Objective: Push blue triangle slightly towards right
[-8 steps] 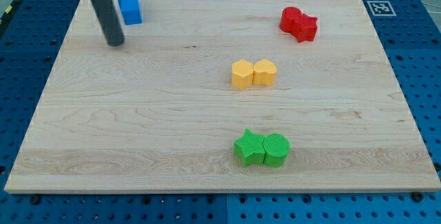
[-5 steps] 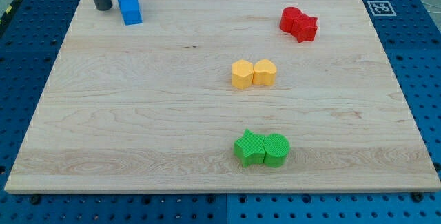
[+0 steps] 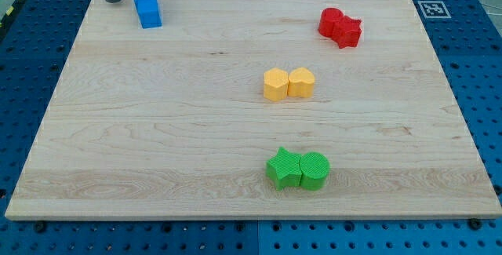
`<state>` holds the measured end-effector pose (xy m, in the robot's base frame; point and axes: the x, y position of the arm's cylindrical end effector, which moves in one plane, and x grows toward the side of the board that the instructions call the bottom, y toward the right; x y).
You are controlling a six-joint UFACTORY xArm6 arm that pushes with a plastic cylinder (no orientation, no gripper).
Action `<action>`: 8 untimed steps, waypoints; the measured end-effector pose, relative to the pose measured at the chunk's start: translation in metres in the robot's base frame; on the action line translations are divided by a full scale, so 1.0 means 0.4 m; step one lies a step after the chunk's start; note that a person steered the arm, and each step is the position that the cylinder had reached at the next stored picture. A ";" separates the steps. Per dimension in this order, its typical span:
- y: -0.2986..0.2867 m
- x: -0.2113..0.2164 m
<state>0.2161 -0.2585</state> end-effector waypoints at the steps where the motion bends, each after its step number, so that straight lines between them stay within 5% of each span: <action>1: 0.076 0.017; 8: 0.225 0.032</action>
<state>0.2288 -0.1683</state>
